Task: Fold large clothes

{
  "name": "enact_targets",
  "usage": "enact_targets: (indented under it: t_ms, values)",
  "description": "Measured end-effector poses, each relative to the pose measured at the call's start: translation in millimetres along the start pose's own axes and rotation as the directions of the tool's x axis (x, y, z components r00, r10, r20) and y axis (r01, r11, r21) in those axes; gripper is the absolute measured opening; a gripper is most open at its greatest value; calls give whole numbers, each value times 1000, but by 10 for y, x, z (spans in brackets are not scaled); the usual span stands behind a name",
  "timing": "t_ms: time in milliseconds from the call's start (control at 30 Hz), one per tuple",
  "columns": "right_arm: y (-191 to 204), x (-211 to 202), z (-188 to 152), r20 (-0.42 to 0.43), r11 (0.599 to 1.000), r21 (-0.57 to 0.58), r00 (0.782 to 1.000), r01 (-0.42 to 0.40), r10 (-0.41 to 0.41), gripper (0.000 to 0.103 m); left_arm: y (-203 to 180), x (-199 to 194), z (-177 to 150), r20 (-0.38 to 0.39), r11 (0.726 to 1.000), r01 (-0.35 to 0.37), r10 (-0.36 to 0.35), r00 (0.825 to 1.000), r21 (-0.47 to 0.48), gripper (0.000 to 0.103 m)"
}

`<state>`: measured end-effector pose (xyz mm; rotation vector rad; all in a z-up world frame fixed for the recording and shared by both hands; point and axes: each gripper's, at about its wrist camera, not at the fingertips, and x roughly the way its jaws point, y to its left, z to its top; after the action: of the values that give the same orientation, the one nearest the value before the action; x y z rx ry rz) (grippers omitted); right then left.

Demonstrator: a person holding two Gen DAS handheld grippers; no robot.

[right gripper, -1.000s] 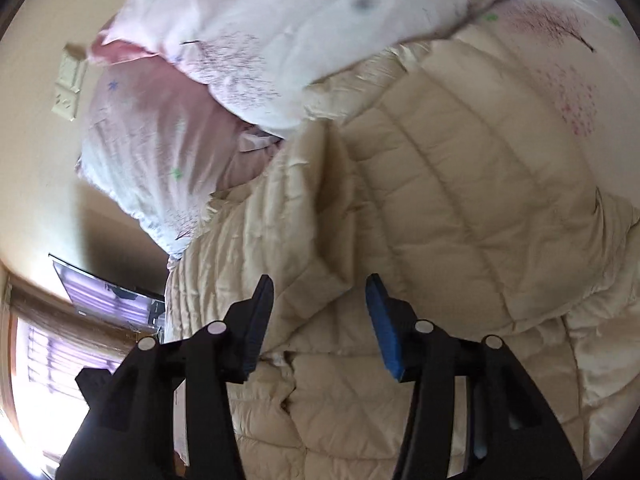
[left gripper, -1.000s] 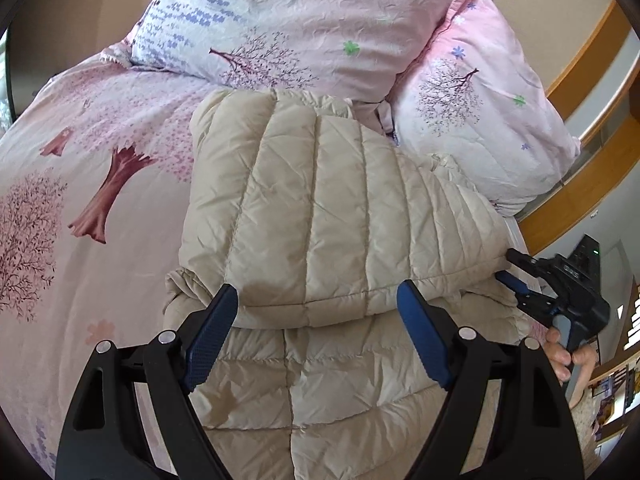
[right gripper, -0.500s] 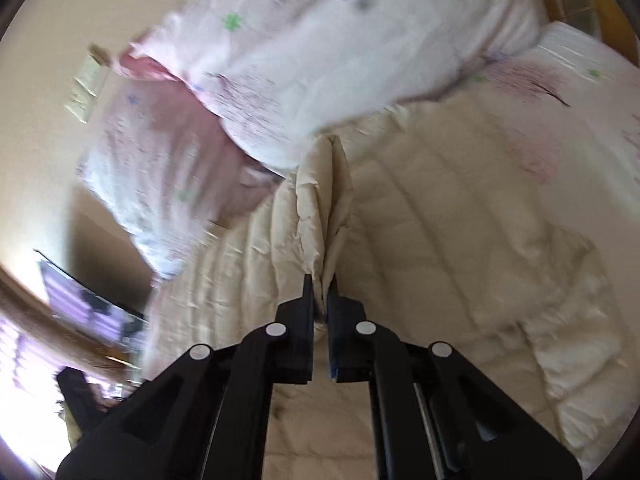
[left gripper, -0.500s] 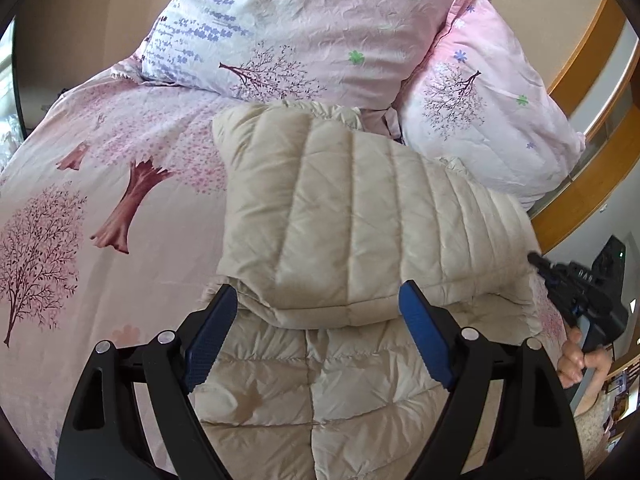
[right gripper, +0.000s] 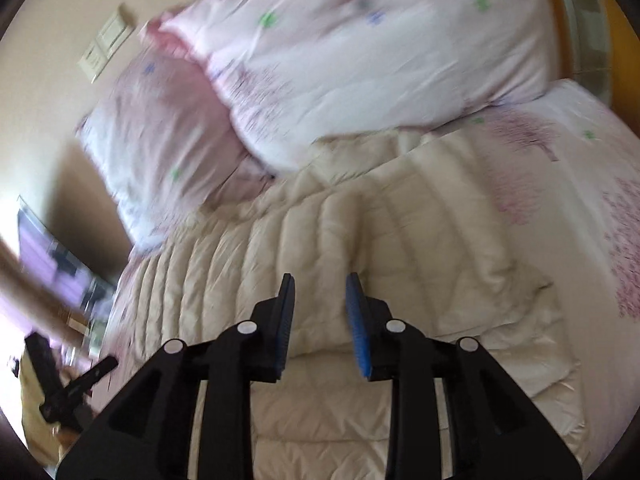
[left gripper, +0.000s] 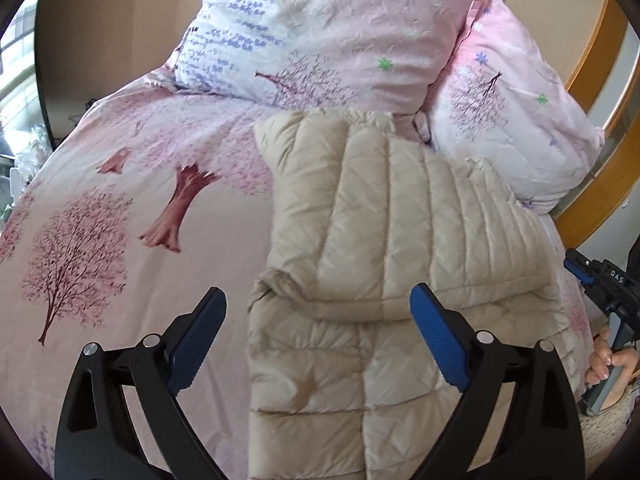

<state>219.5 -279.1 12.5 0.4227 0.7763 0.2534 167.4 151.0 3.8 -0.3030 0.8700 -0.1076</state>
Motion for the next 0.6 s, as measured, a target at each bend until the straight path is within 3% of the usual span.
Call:
enact_targets:
  t_ms: [200, 300, 400, 467, 533, 600]
  values:
    - [111, 337, -93, -125, 1000, -27, 992, 7, -10, 29, 141, -29, -178, -27, 1000, 6, -6, 1000, -9, 94]
    - [31, 674, -154, -243, 997, -26, 967, 77, -81, 29, 161, -144, -275, 22, 1000, -7, 7, 1000, 27, 94]
    - [21, 660, -140, -256, 997, -19, 964, 69, -72, 31, 163, -292, -410, 56, 996, -27, 23, 998, 82, 94]
    - [41, 508, -115, -235, 1000, -11, 972, 20, -22, 53, 206, -335, -475, 15, 997, -10, 9, 1000, 77, 94]
    - [51, 296, -103, -196, 1000, -17, 981, -7, 3, 66, 254, -367, -539, -35, 998, 20, -18, 999, 63, 94]
    - [13, 34, -99, -168, 999, -22, 985, -36, 32, 70, 297, -436, -626, -49, 997, 56, -53, 997, 61, 94]
